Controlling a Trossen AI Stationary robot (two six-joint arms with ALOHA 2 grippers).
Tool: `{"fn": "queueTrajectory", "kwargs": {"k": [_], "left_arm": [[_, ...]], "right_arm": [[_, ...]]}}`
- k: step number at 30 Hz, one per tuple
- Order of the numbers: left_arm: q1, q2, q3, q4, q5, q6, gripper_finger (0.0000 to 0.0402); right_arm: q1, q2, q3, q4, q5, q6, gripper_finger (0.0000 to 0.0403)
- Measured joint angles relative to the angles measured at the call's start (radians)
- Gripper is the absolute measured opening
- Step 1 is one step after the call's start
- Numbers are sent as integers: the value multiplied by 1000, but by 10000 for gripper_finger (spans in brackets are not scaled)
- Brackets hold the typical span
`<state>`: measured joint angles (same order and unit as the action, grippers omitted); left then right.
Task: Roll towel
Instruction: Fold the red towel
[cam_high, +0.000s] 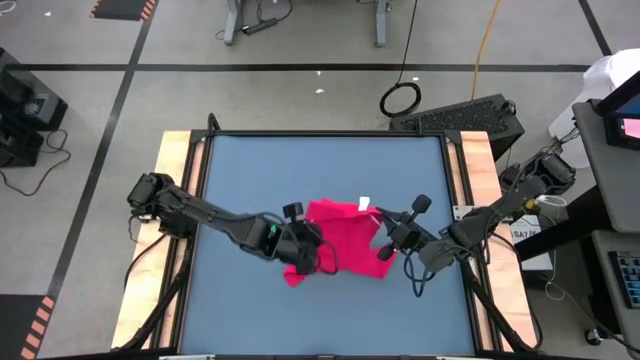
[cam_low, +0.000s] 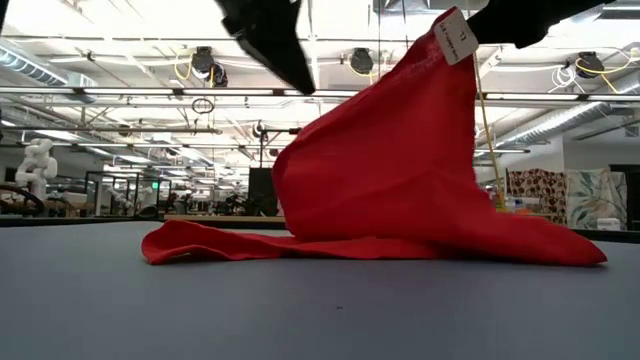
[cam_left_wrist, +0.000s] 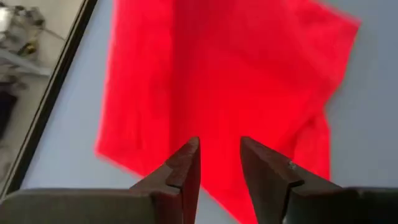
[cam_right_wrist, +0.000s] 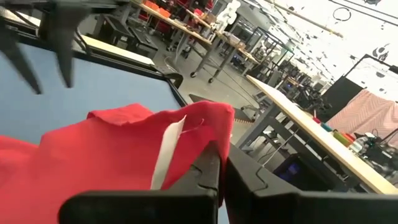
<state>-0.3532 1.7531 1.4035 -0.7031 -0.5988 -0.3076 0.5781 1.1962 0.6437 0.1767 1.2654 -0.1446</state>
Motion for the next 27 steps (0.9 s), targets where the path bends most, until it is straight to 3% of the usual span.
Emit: {"fn": "queueTrajectory", "kwargs": {"k": [4, 11, 20, 27], "left_arm": [[-48, 0, -96, 6, -134, -58, 123], [-45, 0, -296, 49, -270, -251, 124], [78, 0, -431, 543, -146, 19, 124], [229, 0, -444, 653, -51, 149, 124]], "right_arm": [[0, -46, 0, -58, -6, 3, 1], [17, -119, 0, -174, -38, 54, 0], [27, -184, 0, -273, -41, 80, 0], [36, -215, 0, -312, -42, 81, 0]]}}
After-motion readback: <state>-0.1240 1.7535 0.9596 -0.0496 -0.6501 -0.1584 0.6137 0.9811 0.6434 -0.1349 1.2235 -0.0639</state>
